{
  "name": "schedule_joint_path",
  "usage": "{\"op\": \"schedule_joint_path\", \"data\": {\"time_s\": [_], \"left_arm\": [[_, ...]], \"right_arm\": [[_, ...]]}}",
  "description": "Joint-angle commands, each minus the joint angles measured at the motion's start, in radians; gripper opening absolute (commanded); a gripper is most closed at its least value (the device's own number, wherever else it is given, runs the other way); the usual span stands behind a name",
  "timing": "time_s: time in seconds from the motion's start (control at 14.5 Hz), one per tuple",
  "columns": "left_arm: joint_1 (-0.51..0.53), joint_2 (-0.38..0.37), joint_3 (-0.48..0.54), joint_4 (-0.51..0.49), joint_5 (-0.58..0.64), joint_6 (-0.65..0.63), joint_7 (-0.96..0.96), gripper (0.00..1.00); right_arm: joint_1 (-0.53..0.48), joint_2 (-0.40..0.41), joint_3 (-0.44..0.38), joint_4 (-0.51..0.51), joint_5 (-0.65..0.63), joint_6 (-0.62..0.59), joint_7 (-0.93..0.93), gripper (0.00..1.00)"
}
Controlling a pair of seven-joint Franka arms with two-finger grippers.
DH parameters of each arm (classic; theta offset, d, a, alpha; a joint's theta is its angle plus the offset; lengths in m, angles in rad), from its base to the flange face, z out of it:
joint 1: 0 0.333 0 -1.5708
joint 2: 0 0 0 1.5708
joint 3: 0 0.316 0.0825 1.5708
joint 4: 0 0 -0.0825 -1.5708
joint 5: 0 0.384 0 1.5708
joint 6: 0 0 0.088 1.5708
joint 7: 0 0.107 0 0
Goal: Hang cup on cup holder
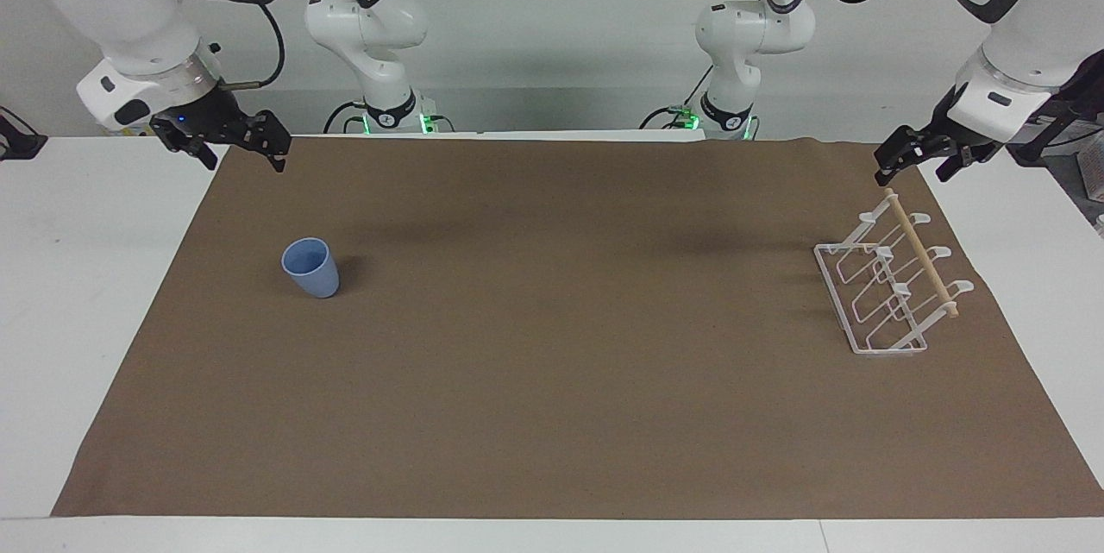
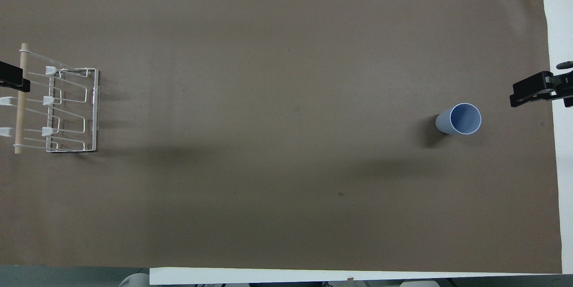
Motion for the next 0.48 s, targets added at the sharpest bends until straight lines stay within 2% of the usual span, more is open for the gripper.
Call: {"op": "schedule_joint_path", "data": {"time_s": [0.0,0.41], "left_arm": [[0.005,-0.012,-0.01,0.002,-0.008,0.027,-0.011,1.0],[0.002,-0.015,-0.01,0.002,-0.008,0.024,-0.009,1.0]], "right_arm": [[-0.007,-0.013,0.004,-0.015,0.01,0.016,0.01,1.0],[0.005,-0.025,0.004,-0.047,0.009,0.017,0.005,1.0]]}}
